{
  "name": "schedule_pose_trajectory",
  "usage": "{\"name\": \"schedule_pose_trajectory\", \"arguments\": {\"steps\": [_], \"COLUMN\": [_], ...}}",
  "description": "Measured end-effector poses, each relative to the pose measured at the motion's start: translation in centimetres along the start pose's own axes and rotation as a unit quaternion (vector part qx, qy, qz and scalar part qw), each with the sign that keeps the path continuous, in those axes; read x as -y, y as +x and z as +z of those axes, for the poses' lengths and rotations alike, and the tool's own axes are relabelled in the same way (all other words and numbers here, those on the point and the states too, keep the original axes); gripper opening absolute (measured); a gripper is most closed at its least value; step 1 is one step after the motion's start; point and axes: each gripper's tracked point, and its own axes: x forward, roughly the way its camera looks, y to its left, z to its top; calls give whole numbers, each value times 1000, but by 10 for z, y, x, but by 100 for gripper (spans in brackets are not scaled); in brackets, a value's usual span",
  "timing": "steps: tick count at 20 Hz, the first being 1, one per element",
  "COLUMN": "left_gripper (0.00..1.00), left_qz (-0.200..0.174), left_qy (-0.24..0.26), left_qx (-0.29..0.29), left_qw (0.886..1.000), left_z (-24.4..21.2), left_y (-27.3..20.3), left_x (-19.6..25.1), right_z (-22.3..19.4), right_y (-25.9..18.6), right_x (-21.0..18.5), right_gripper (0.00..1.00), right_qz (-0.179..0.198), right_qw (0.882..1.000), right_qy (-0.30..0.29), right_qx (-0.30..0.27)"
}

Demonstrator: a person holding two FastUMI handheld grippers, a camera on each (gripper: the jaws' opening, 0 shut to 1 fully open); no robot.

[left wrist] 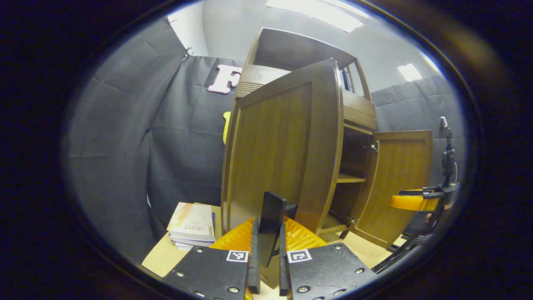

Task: Open the right door of the double-door shoe cabinet with the right hand, and open the left door with the left hand.

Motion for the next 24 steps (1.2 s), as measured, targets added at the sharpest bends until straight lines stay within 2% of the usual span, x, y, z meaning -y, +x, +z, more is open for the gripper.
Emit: {"name": "schedule_pose_trajectory", "arguments": {"steps": [1,3,4,8,10,12,14,16,17,18,19,20,21,22,23,24], "left_gripper": [21,21,21,21,21,21,20,3,0,0,0,10,0,0,10,6], "left_qz": [-4,2,9,19,35,53,40,35,39,45,52,59,68,74,84,101], "left_qy": [8,25,31,35,46,38,24,27,30,30,27,25,23,20,19,24], "left_qx": [3,6,7,14,15,24,25,24,23,22,22,22,26,31,36,39], "left_qw": [1000,1000,999,999,998,998,999,999,999,998,998,998,997,997,996,994], "left_z": [2,3,2,6,7,14,13,12,12,12,11,11,14,17,21,24], "left_y": [-2,-4,-5,-9,-10,-11,-12,-10,-12,-13,-16,-18,-24,-29,-35,-41], "left_x": [-4,-22,-30,-54,-69,-84,-77,-75,-77,-79,-81,-79,-79,-78,-77,-81], "right_z": [1,4,6,7,7,8,9,11,12,12,14,15,15,14,14,14], "right_y": [1,1,1,2,2,1,0,-1,-2,-3,-6,-7,-9,-11,-14,-20], "right_x": [1,3,4,8,11,14,19,21,22,22,23,23,25,26,28,30], "right_gripper": [98,98,93,92,93,92,92,93,93,93,98,98,93,98,98,93], "right_qz": [-2,-8,-11,-28,-35,-42,-50,-52,-51,-50,-49,-47,-44,-41,-39,-37], "right_qw": [1000,1000,1000,1000,999,999,998,998,998,998,998,999,999,999,999,999], "right_qy": [-8,-14,-9,0,0,-3,-7,-10,-10,-11,-12,-12,-11,-10,-8,-7], "right_qx": [-1,0,0,-9,-15,-20,-25,-29,-29,-29,-27,-24,-22,-22,-20,-17]}}
